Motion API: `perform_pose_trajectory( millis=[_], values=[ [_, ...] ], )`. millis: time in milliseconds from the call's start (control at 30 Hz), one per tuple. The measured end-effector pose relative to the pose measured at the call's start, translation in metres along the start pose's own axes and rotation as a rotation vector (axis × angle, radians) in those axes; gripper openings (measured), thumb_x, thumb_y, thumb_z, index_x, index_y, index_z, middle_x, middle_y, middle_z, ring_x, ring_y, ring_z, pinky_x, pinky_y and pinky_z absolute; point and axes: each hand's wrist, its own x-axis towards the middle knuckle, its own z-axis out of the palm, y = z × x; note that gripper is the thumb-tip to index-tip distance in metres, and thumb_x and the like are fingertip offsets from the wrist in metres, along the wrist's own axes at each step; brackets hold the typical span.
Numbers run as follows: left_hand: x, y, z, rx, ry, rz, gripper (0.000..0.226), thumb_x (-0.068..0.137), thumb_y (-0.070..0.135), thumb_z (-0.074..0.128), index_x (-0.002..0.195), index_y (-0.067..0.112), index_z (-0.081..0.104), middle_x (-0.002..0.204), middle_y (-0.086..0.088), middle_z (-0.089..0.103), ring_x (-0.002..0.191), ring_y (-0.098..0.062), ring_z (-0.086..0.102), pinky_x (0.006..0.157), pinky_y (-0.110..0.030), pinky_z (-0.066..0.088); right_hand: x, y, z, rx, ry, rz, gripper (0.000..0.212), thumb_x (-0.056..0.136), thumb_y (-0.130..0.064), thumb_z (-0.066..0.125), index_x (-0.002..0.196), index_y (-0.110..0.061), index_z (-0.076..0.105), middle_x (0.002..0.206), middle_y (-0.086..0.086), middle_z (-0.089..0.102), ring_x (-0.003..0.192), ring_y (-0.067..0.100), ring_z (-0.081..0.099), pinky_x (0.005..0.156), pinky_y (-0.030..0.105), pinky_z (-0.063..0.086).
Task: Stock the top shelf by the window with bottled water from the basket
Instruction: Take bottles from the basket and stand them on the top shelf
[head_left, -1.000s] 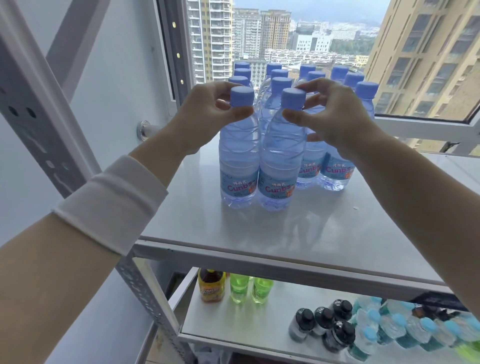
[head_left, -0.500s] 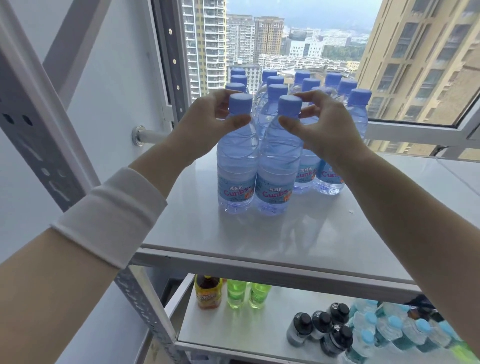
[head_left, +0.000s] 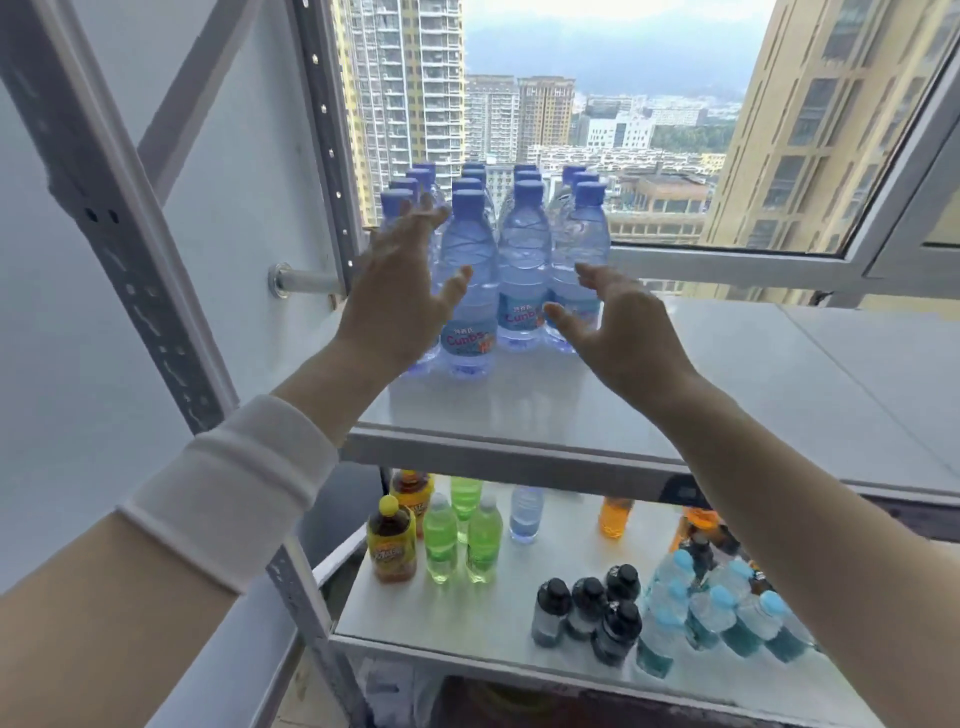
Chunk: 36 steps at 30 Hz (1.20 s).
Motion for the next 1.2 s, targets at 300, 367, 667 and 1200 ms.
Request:
perform_pose_trajectory(
  millis=[300, 367, 667, 1200],
  values=[
    [-0.126, 0.092, 0.037, 0.153, -0.248, 0.055, 0.055, 0.089, 0.025, 0.055, 0.139, 0.011, 0.037, 0.145, -0.009, 0.042, 0.141, -0.025, 0.027, 0.115, -0.041, 0.019, -0.141, 0.053, -0.051, -0.194, -0.148, -0.045, 0.058, 0.092, -0.032, 0.051, 0.141, -0.007, 0.033, 0.144, 0.013, 0.041, 0.136, 0.027, 0.034, 0.112, 0.037, 0.028],
    [-0.147, 0.101, 0.044, 0.164, -0.319, 0.059, 0.055, 0.091, 0.027, 0.052, 0.141, 0.012, 0.035, 0.147, -0.008, 0.039, 0.142, -0.025, 0.026, 0.115, -0.039, 0.019, -0.165, 0.063, -0.054, -0.269, -0.189, -0.043, 0.060, 0.093, -0.035, 0.048, 0.142, -0.007, 0.030, 0.147, 0.013, 0.036, 0.140, 0.028, 0.027, 0.116, 0.041, 0.020],
    [-0.252, 0.109, 0.065, 0.274, -0.608, 0.073, 0.057, 0.095, 0.035, 0.040, 0.146, 0.017, 0.021, 0.155, -0.005, 0.023, 0.145, -0.022, 0.013, 0.118, -0.037, 0.005, -0.286, 0.090, -0.043, -0.557, -0.312, -0.011, 0.058, 0.091, -0.035, 0.050, 0.136, 0.000, 0.040, 0.138, 0.025, 0.045, 0.132, 0.043, 0.037, 0.110, 0.060, 0.023],
    [-0.450, 0.076, 0.187, 0.255, -1.070, -0.171, 0.057, 0.095, 0.032, 0.041, 0.145, 0.012, 0.024, 0.153, -0.007, 0.028, 0.144, -0.027, 0.018, 0.117, -0.042, 0.011, -0.488, 0.184, 0.049, -0.602, -0.780, 0.244, 0.060, 0.069, -0.035, 0.077, 0.115, 0.000, 0.062, 0.113, 0.022, 0.066, 0.111, 0.043, 0.058, 0.089, 0.062, 0.043]
  ],
)
